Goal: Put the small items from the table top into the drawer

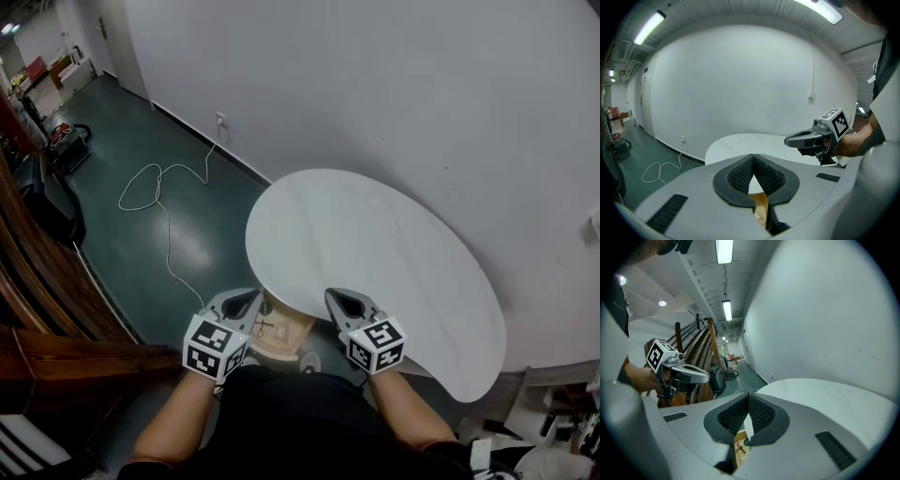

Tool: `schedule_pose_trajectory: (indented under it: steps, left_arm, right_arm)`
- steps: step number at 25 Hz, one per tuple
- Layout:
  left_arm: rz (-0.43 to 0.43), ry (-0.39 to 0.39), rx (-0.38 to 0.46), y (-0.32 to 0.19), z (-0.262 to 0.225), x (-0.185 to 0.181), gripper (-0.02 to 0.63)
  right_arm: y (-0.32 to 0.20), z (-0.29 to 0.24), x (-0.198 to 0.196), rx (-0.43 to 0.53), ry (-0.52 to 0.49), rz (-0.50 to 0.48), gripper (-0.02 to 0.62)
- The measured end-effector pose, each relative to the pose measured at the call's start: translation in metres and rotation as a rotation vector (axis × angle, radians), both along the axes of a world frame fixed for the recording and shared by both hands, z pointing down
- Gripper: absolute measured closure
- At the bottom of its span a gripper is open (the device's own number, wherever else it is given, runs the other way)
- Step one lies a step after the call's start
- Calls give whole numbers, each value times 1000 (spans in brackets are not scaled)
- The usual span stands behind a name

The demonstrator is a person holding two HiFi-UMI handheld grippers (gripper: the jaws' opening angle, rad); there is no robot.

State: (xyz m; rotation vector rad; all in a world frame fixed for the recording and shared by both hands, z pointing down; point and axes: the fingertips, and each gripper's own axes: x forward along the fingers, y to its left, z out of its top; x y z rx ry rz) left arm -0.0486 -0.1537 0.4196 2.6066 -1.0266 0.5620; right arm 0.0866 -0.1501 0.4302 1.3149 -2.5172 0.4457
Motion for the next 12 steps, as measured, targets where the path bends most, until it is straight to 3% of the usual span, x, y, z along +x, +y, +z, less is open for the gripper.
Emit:
schedule_pose_trajectory:
  steps: [12]
  left_arm:
    - [-1, -5, -3, 6, 0, -3, 592]
  right_arm:
    - [5, -1, -4, -1, 10, -13, 588]
